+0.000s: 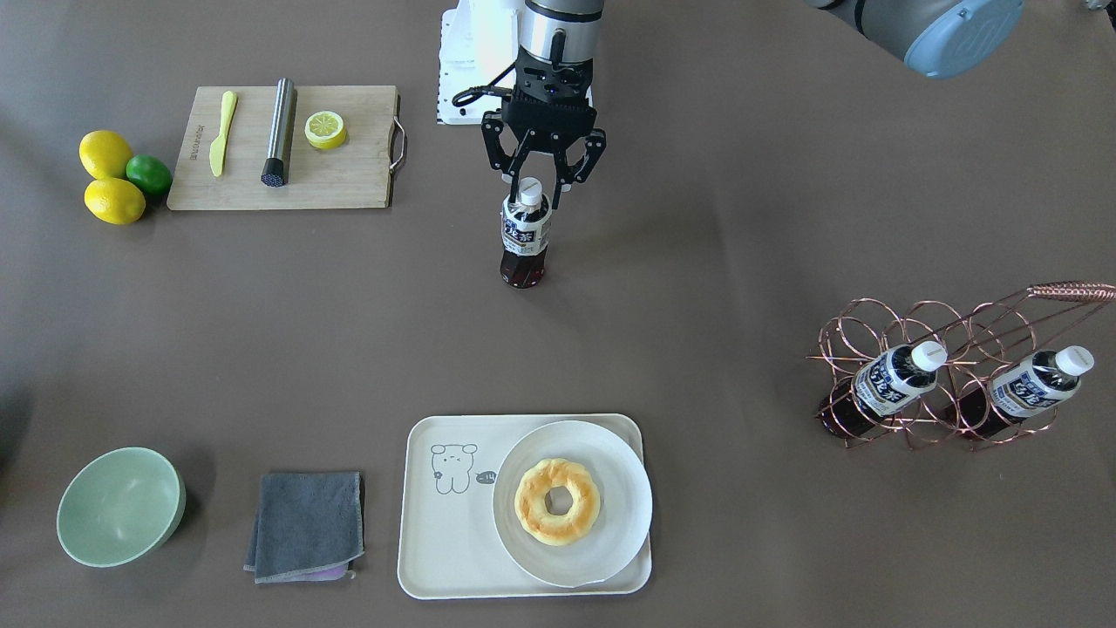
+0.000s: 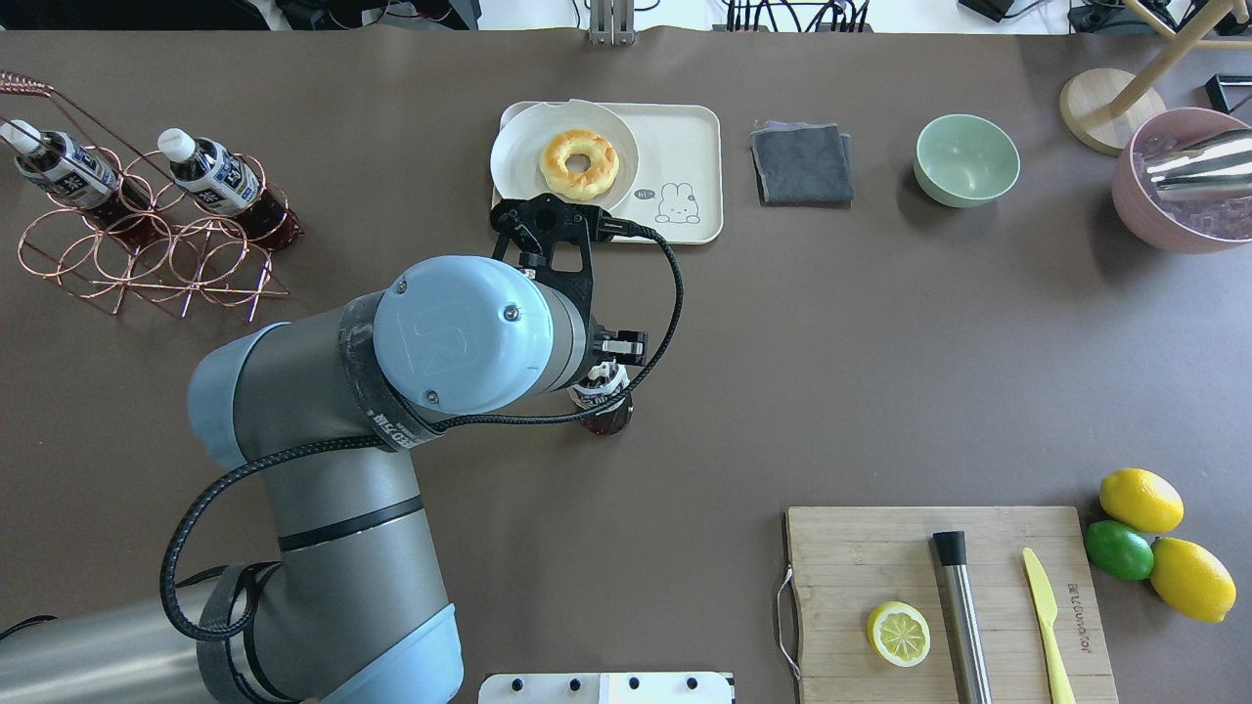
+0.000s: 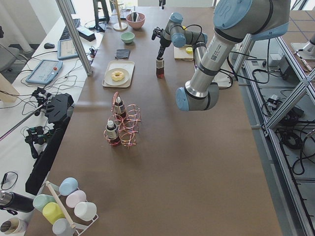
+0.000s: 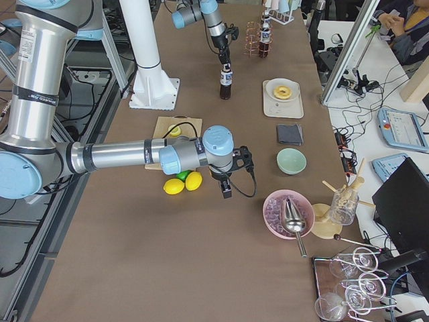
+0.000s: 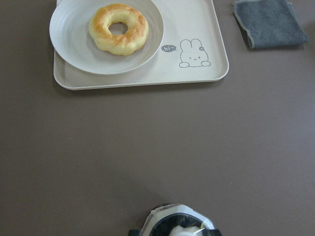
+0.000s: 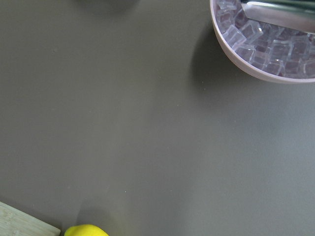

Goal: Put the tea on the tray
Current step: 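Lower the held bottle onto the table in front of the tray, open left gripper, then withdraw the left arm toward the rack while the right arm reaches toward the bottle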

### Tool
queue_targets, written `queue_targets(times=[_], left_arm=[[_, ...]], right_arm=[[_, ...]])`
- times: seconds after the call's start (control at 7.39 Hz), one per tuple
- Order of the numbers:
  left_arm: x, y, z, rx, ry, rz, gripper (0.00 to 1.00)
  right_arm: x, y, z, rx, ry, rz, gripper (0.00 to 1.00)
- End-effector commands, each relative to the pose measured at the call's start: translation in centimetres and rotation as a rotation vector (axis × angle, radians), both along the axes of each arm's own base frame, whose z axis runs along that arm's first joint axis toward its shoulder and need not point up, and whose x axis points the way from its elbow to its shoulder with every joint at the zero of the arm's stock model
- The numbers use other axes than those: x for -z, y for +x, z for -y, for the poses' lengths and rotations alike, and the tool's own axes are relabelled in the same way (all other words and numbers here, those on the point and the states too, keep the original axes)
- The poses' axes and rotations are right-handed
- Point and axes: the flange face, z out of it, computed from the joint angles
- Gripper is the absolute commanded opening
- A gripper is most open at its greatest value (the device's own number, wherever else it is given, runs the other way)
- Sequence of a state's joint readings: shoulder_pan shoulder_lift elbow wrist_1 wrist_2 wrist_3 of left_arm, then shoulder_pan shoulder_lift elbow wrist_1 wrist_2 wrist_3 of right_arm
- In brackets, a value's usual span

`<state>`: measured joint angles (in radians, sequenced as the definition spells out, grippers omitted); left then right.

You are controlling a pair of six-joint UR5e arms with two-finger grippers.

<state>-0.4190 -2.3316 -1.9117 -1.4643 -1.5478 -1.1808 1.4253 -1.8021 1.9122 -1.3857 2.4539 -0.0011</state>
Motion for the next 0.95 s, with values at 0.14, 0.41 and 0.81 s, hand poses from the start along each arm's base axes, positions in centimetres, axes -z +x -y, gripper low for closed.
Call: queue_targets(times=[0.14, 0.41, 0.81], left_arm=[[-0.5, -3.8, 1.2, 0.031, 0.011, -0.019, 0.96], [-2.3, -10.1, 4.2, -0.017, -0.007, -0.028, 0.97], [-8.6, -16.2, 4.5, -0.013, 0.011, 0.051, 0.97]], right_arm=[[7.3, -5.0, 4.2, -0.022, 0.017, 0.031, 1.00], [14.5, -10.0, 5.4, -0.079, 0.015, 0.045, 1.00], [27.7, -26.0, 0.3, -0.204, -0.127, 0.130, 1.00]])
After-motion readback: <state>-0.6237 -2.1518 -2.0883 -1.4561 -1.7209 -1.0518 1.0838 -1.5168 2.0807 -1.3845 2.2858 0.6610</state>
